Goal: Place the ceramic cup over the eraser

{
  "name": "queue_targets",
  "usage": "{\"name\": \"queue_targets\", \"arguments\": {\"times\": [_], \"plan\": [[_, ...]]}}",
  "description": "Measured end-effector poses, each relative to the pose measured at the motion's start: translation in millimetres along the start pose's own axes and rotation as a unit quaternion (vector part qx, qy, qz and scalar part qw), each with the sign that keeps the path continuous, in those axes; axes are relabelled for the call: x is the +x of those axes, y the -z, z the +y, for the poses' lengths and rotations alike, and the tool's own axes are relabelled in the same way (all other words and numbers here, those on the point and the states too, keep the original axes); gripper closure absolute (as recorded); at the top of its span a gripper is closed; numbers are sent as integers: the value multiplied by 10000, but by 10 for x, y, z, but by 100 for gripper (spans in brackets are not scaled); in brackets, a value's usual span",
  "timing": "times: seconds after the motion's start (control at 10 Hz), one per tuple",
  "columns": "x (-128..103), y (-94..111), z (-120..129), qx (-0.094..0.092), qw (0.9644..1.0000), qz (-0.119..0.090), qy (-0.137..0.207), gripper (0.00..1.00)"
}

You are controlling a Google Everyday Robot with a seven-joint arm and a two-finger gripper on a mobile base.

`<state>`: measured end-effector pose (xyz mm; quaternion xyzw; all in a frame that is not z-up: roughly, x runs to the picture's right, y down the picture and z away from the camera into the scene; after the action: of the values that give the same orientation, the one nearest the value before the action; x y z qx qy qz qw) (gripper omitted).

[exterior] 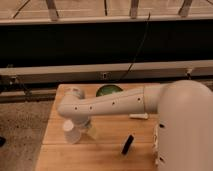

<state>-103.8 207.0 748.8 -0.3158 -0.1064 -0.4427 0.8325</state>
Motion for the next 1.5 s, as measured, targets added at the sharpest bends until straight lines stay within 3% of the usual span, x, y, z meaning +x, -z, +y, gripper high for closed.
{"name": "queue_targets", "arguments": {"times": [0.3, 0.5, 0.8, 1.1, 1.5], "plan": [[27, 32, -19, 77, 10000, -17, 12, 20], [83, 182, -48, 402, 9991, -146, -51, 20], [86, 268, -129, 631, 9975, -330, -41, 20], [-109, 339, -354, 842, 9949, -550, 115, 20], [-330, 446, -678, 1008, 9922, -641, 369, 20]]}}
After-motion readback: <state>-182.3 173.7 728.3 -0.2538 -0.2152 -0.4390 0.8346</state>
